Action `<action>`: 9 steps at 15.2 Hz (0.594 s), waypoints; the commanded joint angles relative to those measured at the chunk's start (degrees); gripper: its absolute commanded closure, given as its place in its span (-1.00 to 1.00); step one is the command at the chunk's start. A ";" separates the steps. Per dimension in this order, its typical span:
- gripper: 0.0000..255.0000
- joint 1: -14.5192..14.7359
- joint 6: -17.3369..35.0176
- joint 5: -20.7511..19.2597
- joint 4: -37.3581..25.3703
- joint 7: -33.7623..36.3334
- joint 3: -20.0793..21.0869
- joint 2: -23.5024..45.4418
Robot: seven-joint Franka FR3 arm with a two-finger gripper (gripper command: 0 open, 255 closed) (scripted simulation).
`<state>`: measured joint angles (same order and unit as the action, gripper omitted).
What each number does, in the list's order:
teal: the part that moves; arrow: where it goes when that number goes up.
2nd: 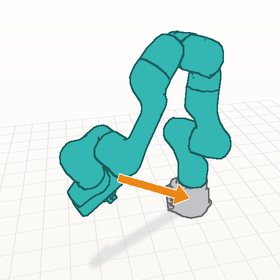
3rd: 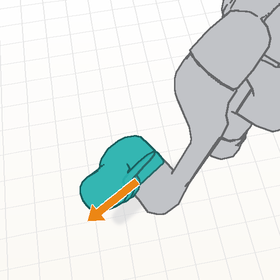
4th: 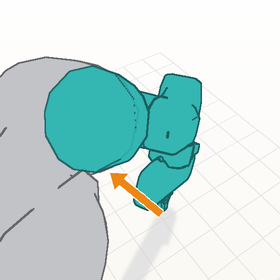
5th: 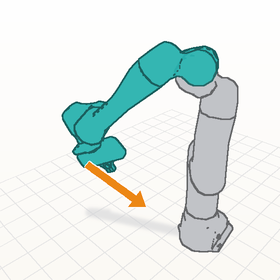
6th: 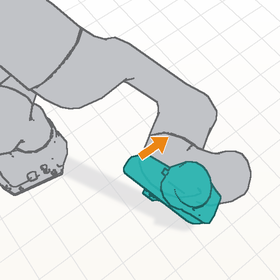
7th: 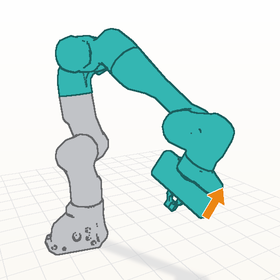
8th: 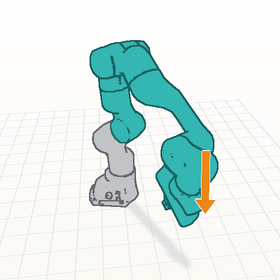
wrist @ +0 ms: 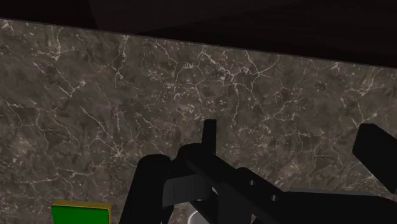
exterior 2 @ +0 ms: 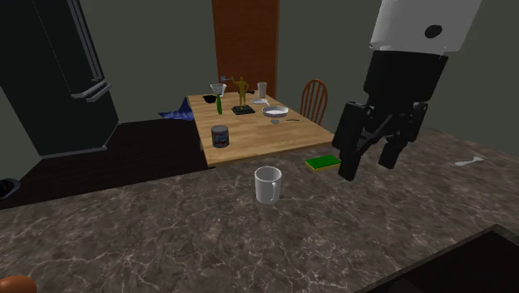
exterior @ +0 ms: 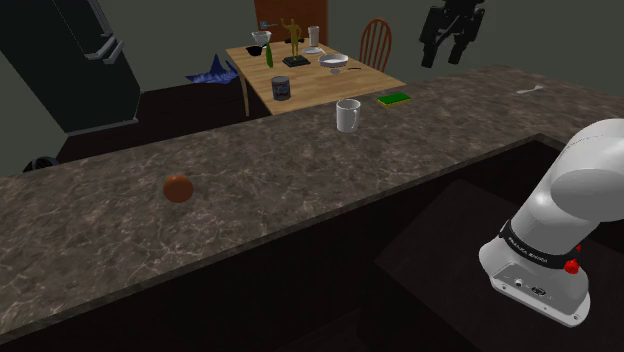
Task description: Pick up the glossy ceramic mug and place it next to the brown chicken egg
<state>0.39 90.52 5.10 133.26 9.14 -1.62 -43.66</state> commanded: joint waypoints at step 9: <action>-1.00 -0.76 12.58 -1.59 -1.41 -4.03 -2.59 14.01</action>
<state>-0.31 101.52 3.63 132.03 5.55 -3.94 -31.32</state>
